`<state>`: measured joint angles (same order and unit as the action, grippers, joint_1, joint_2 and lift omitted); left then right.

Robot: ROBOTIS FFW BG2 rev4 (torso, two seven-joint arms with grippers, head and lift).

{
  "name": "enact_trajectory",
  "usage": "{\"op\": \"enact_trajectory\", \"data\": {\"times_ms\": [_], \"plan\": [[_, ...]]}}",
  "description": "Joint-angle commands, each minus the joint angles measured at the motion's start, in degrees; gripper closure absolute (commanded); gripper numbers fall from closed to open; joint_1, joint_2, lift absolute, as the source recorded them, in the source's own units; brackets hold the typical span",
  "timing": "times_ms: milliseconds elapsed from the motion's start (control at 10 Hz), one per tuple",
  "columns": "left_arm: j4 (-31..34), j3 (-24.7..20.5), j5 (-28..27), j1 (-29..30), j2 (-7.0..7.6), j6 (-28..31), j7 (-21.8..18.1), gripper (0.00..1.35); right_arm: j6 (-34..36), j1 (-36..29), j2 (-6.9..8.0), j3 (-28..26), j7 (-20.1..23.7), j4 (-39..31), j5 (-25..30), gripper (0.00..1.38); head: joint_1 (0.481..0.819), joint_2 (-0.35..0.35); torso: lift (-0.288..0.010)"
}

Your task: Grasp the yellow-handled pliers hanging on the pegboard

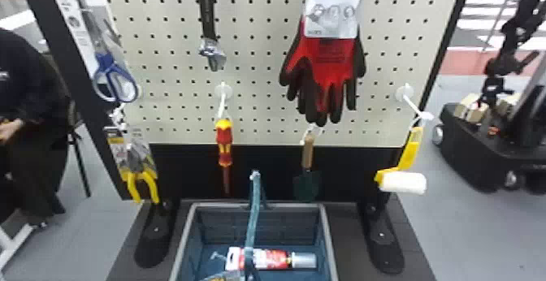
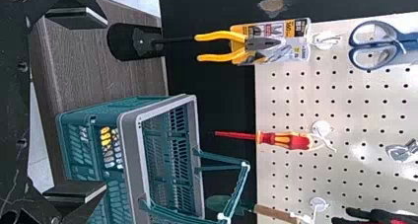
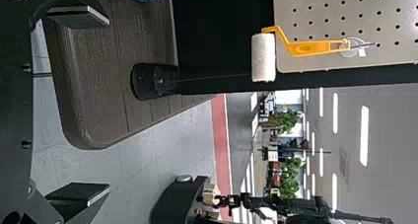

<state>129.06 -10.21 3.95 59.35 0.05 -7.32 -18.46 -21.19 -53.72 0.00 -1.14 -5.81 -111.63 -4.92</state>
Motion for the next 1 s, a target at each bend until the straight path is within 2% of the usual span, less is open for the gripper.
{"op": "enact_trajectory", "data": {"times_ms": [0, 300, 600, 800, 900], "plan": [[0.0, -0.1, 0.0, 0.0, -0.05, 0.0, 0.0, 0.15, 0.1, 0.0, 0.05, 0.0, 0.1, 0.0, 0.0, 0.12, 0.549, 0.0, -0.1], [0.4, -1.8, -0.2, -0.6, -0.05, 0.4, -0.6, 0.15, 0.3, -0.1, 0.05, 0.0, 0.1, 0.0, -0.1, 0.12, 0.549, 0.0, -0.1], [1.4, -6.5, -0.6, -4.8, -0.19, 3.0, -4.4, 0.15, 0.9, -0.1, 0.05, 0.0, 0.5, -0.2, -0.1, 0.12, 0.549, 0.0, -0.1], [1.4, -11.9, -2.7, -10.6, -0.19, 5.1, -11.0, 0.15, 1.1, -0.1, 0.05, 0.0, 0.7, -0.2, -0.2, 0.12, 0.549, 0.0, -0.1], [1.2, -14.4, -2.8, -13.3, -0.19, 5.9, -12.9, 0.15, 1.1, -0.1, 0.05, 0.0, 0.8, -0.2, -0.2, 0.12, 0.549, 0.0, -0.1]]}}
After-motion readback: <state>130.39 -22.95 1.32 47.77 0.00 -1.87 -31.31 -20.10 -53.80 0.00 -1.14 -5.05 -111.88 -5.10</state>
